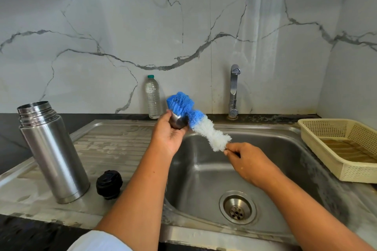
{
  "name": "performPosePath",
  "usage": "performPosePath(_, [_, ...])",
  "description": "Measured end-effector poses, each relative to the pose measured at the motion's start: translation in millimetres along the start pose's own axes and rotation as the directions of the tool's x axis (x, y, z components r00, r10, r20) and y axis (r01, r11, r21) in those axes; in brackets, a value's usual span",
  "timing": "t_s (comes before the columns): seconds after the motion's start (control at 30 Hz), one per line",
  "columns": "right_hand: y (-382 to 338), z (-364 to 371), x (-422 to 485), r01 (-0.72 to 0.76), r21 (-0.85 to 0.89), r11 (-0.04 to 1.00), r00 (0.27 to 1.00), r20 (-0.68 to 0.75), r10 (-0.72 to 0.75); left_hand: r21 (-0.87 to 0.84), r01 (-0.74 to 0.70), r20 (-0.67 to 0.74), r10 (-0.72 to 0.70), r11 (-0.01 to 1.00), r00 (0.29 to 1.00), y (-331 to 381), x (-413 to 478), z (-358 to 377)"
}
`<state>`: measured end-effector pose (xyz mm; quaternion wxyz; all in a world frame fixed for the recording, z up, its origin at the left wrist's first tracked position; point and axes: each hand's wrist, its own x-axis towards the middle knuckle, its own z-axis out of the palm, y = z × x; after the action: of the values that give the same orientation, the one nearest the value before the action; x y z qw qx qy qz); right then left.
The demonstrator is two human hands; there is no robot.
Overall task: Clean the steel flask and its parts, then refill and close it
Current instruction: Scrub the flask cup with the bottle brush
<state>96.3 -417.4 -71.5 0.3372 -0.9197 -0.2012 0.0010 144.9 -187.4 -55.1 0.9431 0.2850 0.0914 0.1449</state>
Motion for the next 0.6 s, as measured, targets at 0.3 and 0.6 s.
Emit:
performPosePath(0.3, [2.9,-2.8,1.6,-0.023,0.006,1.0,1.0,-0.019,0.023,0.08,-0.052,-0.047,0.055,0.995,0.997,2.6,2.3,-0.3])
performPosePath(0.6, [6.0,-3.6,1.2,-0.036,-0.036,0.999,0.997,-0.066,0.034,0.126,-0.07,-0.036,0.075,0.99,0.997,1.9,0.1,2.2])
